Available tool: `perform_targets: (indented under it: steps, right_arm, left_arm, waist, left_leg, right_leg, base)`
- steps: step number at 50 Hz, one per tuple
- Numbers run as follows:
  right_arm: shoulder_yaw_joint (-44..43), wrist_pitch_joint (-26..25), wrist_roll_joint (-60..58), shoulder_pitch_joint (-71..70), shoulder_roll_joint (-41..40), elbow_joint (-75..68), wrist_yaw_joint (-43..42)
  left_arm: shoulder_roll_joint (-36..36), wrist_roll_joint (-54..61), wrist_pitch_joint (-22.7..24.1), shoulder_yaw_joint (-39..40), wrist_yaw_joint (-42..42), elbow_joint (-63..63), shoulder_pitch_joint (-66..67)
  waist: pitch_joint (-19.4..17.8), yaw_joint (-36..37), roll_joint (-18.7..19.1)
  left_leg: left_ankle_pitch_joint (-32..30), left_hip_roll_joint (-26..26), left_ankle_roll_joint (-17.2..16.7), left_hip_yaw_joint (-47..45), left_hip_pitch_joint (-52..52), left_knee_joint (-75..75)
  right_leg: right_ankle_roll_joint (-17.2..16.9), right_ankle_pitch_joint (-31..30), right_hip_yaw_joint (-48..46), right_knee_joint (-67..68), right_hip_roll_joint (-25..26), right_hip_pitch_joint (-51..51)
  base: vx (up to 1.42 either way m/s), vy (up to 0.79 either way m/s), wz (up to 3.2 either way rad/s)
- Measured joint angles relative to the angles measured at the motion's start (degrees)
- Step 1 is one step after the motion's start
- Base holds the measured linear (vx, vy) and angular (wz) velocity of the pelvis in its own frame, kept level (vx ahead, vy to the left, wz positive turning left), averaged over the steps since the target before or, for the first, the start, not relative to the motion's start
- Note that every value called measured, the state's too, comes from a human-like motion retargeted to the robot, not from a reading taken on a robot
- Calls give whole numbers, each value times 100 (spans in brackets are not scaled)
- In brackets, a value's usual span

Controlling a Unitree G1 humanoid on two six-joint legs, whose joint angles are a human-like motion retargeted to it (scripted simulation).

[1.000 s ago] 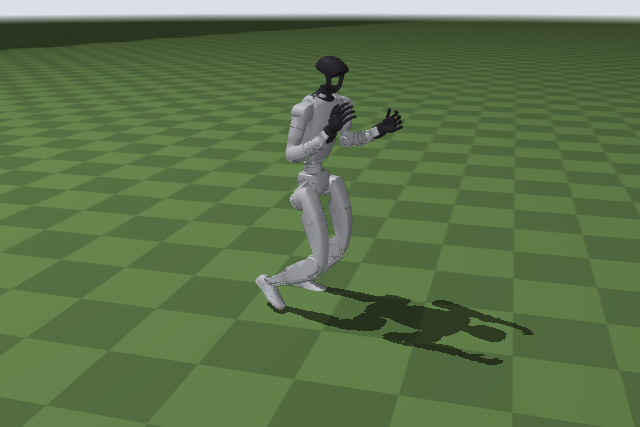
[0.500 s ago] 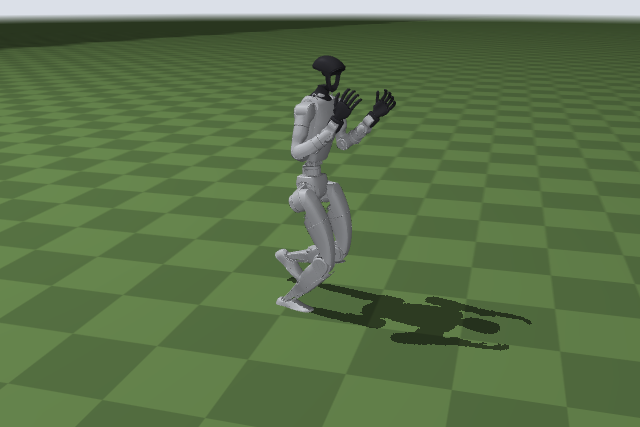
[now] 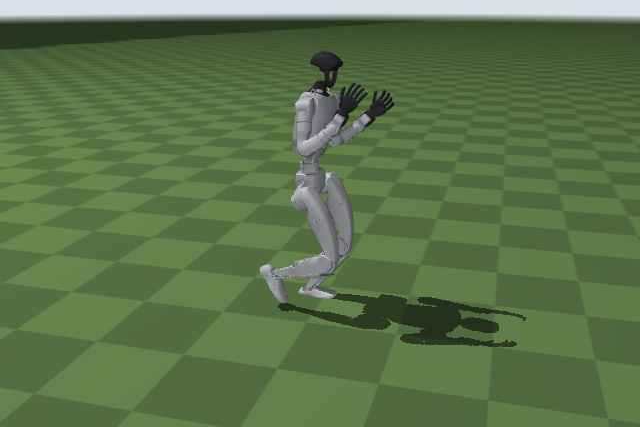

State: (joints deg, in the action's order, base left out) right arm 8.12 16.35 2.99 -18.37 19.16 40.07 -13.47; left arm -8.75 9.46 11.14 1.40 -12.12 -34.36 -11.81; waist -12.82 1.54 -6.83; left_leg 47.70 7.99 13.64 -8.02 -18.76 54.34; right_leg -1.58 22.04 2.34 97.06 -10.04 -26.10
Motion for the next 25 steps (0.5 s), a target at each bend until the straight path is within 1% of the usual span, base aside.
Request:
perform_targets:
  steps: [2, 5, 7, 10, 16, 18, 20, 23, 25]
  right_arm:
    - [105, 24, -32, 29, -8, -119, 44]
    - [214, 67, 37, 231, 0, -176, 43]
    - [242, 90, 94, 408, 15, -144, 4]
    - [237, 126, 103, 650, 42, -48, -114]
    - [192, 136, -129, 860, 75, 63, -465]
    - [170, 131, -290, 856, 67, 55, -565]
    - [162, 115, -463, 841, 51, 29, -651]
    - [168, 86, -678, 748, 5, -48, -742]
    - [177, 80, -771, 647, -24, -110, -797]
  left_arm:
    - [54, -123, 3, -4, 43, 147, 17]
    - [60, -211, 57, -18, 33, 256, 75]
    - [27, -273, 125, -34, 7, 260, 123]
    - [-57, -396, 244, -49, -27, 224, 182]
    - [-249, -739, 415, 28, -100, 74, 159]
    - [-312, -873, 430, 43, -122, 37, 130]
    - [-358, -1011, 441, 23, -147, 23, 116]
    - [-384, -1144, 444, -61, -150, 60, 86]
    - [-386, -1198, 447, -128, -147, 106, 61]
  waist:
    - [-10, -35, 53]
    - [-40, -128, 173]
    - [-84, -206, 281]
    - [-172, -316, 435]
    - [-318, -343, 644]
    - [-338, -306, 663]
    - [-339, -271, 670]
    - [-305, -255, 697]
    - [-269, -247, 803]
  left_leg:
    - [75, 77, -56, 113, 192, -86]
    - [65, 132, -236, 368, 614, -394]
    - [32, 119, -369, 557, 948, -606]
    - [10, 88, -532, 815, 1470, -902]
    - [108, 102, -597, 1270, 2453, -1468]
    - [166, 115, -587, 1381, 2763, -1590]
    - [225, 107, -588, 1453, 3042, -1643]
    - [205, -76, -713, 1273, 3366, -1753]
    - [114, -299, -851, 1210, 3463, -1662]
  right_leg:
    - [128, 204, -51, -357, 45, -224]
    - [148, 321, -157, -1188, 173, -430]
    - [39, 286, -195, -1857, 309, -496]
    - [-215, 110, -138, -2911, 520, -551]
    - [-771, -399, 369, -4886, 857, -404]
    - [-854, -488, 495, -5124, 881, -286]
    - [-862, -501, 541, -5050, 870, -162]
    - [-726, -292, 394, -4847, 781, 74]
    - [-575, -133, 199, -4786, 805, 231]
  base:
    - [46, 13, 47]
    - [47, 10, 71]
    - [46, 6, 83]
    - [43, 3, 87]
    - [36, -2, 77]
    - [32, -8, 74]
    - [32, -10, 79]
    - [32, -13, 85]
    - [31, -17, 75]
